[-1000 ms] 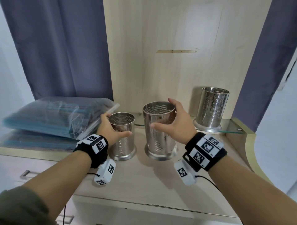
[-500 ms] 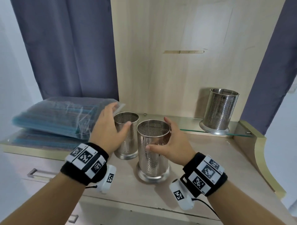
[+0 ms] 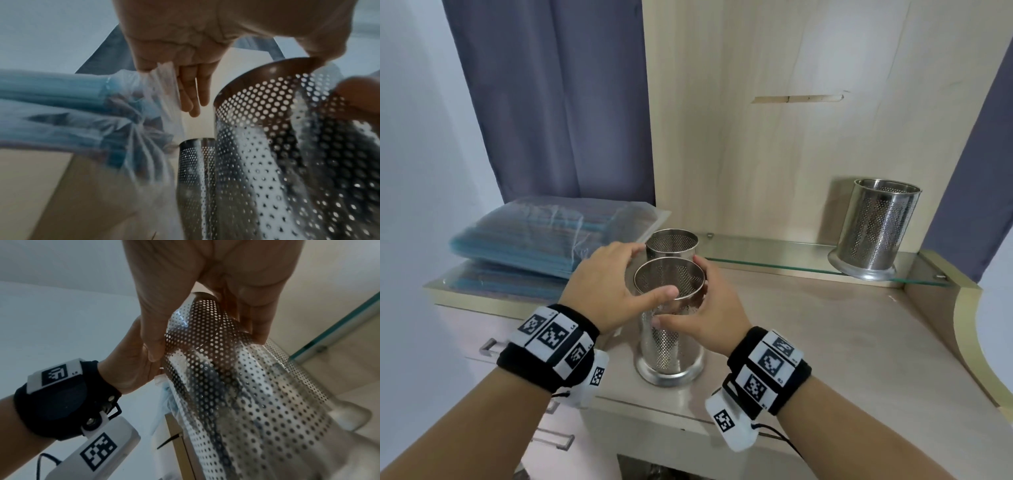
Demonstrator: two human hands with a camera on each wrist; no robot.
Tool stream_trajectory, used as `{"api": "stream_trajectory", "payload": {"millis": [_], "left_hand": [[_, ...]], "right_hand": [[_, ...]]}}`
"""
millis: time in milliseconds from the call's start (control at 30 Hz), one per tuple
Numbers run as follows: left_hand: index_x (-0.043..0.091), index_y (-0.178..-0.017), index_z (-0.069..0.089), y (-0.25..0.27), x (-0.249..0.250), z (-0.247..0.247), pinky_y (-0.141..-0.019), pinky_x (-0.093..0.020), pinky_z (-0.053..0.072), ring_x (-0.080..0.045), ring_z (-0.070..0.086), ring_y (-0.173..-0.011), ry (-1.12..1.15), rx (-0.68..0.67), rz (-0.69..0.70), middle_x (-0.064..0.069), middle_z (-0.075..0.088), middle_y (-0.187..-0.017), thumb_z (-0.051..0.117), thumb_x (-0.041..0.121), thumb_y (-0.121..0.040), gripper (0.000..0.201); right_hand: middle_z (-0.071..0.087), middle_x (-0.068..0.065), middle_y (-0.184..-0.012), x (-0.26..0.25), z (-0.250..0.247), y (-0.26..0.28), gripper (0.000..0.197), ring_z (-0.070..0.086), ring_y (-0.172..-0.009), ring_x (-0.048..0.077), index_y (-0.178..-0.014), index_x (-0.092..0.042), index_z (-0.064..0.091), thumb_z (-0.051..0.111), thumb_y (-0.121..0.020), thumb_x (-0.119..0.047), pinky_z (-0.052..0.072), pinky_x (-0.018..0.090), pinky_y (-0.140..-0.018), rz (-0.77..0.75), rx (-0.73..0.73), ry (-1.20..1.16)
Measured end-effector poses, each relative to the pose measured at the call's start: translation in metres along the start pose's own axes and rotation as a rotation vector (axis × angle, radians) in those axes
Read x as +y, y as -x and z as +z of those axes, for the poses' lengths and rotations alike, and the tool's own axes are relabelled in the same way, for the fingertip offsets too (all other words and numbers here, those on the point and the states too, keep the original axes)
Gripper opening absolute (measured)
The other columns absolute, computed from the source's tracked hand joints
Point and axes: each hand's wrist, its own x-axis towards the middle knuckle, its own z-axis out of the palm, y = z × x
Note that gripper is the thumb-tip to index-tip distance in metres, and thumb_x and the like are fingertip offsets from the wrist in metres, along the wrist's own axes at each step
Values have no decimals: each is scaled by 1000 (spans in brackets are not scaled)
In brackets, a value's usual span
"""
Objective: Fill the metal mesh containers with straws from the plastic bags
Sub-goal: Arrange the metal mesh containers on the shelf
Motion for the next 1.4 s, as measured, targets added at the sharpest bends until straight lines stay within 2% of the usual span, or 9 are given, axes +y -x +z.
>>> {"api": "stream_trajectory", "payload": {"millis": [200,333,533,667,833,1000,1100,1200,1400], "left_hand": [[23,-135,49,10,-5,8,-99,-42,41,-18,56,-113,-79,-51,-88,6,62,-123,32,105,-42,125],[26,-130,51,12,-5,12,-96,-39,39,-17,58,-109,-28,-15,-114,8,64,-118,36,105,-39,121],[23,-131,51,13,-10,25,-97,-41,39,-17,59,-106,-63,36,-140,5,66,-116,45,99,-44,116],[23,-127,54,15,-10,32,-94,-39,36,-17,60,-100,-23,104,-141,6,67,-110,53,92,-47,106],[18,-125,56,17,-7,36,-93,-40,35,-21,61,-97,12,157,-134,1,68,-107,56,87,-47,104],[15,-125,57,19,-5,38,-95,-41,35,-24,61,-98,20,178,-152,-2,68,-108,56,85,-48,104],[15,-126,56,20,-6,39,-97,-42,33,-25,60,-100,31,179,-161,-3,67,-110,57,84,-47,105],[15,-126,56,20,-6,40,-97,-41,33,-24,60,-101,39,182,-165,-3,67,-110,57,84,-47,105],[16,-127,56,20,-7,40,-97,-38,32,-22,60,-102,49,190,-157,-1,67,-112,58,83,-46,105]], "right_hand": [[65,-8,-122,18,16,-8,101,64,-110,3,-136,-30,44,94,-49,-29,52,24,-94,52,-51,-45],[58,-3,-134,20,9,-15,109,59,-119,11,-151,-24,30,89,-59,-32,49,30,-101,104,-230,64],[53,1,-142,16,-24,-5,71,54,-122,16,-146,-21,43,77,-84,-27,46,30,-99,177,-352,403],[59,-5,-130,12,-57,-4,41,58,-111,12,-128,-22,60,71,-89,-30,49,34,-97,112,-205,482],[58,5,-117,15,-113,-29,28,56,-105,17,-112,-13,67,71,-84,-18,47,39,-97,-16,220,562],[42,15,-145,16,-172,-59,60,39,-132,33,-131,-15,54,68,-75,-33,31,44,-107,12,629,809],[21,13,-159,15,-195,-72,83,25,-143,35,-145,-24,37,73,-73,-39,23,52,-112,148,828,930],[8,13,-163,19,-217,-78,102,18,-148,33,-152,-34,18,78,-70,-45,23,53,-115,357,934,811],[44,7,-141,31,-245,-72,117,57,-116,31,-153,-42,4,80,-64,-43,49,51,-100,451,882,448]]}}
